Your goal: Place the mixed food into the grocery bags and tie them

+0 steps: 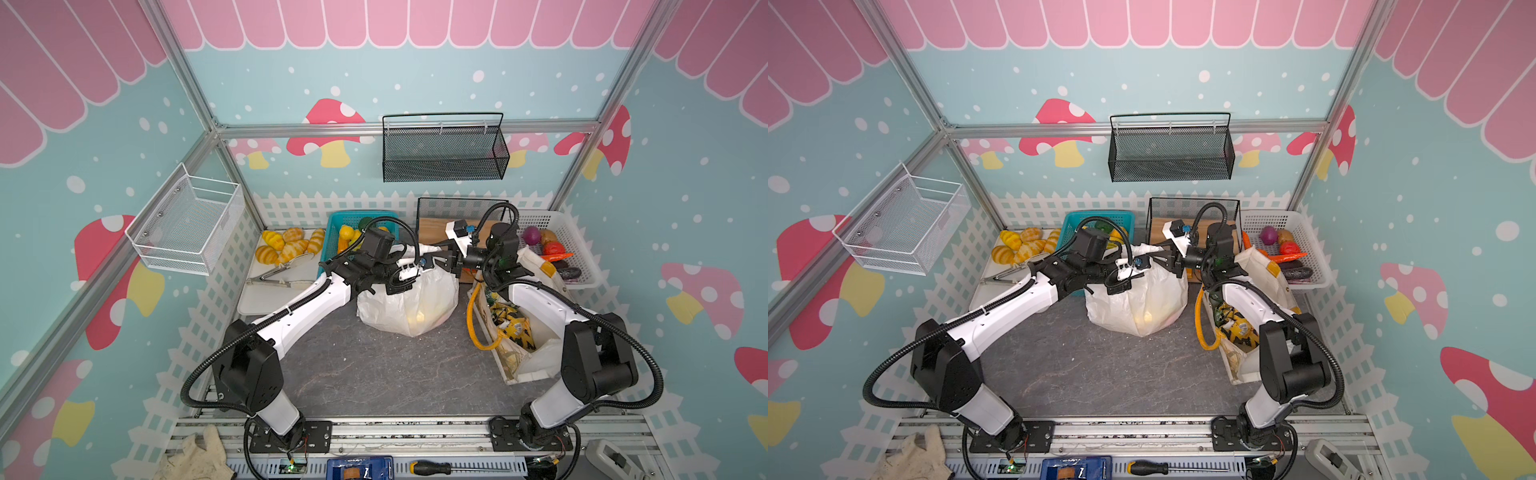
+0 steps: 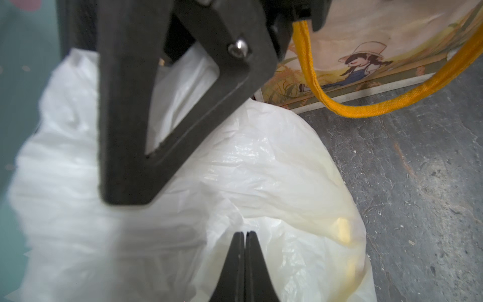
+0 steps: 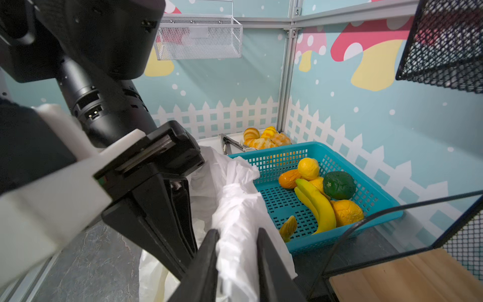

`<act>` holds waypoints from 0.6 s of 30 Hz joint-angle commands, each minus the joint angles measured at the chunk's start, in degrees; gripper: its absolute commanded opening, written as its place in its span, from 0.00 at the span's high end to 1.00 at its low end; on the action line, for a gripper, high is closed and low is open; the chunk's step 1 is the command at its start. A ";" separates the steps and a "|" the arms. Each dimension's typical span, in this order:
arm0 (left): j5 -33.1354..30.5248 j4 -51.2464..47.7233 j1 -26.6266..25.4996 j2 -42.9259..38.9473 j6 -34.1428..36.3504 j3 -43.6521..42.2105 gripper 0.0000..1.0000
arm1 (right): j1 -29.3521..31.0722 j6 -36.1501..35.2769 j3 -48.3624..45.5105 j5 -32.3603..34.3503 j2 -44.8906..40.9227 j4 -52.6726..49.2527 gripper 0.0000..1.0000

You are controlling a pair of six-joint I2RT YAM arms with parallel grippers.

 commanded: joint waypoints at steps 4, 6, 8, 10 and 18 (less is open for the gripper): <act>5.66 -0.73 0.42 -4.79 -3.23 0.23 0.71 | 0.42 -5.31 -0.35 0.31 -1.42 0.04 0.95; 7.87 1.08 0.79 -7.39 -5.70 -1.04 0.63 | 0.54 -6.45 -0.85 0.26 -2.19 0.29 0.97; 8.75 4.46 1.60 -9.48 -8.53 -2.32 0.58 | 0.59 -7.02 -1.48 0.25 -3.19 0.88 0.99; 8.41 7.05 2.83 -10.63 -10.65 -2.68 0.54 | 0.77 -7.49 -2.18 0.13 -4.20 1.77 0.99; 2.86 0.49 4.38 -4.15 -6.14 5.26 0.40 | 1.37 -7.24 -3.38 -0.61 -6.37 3.19 1.00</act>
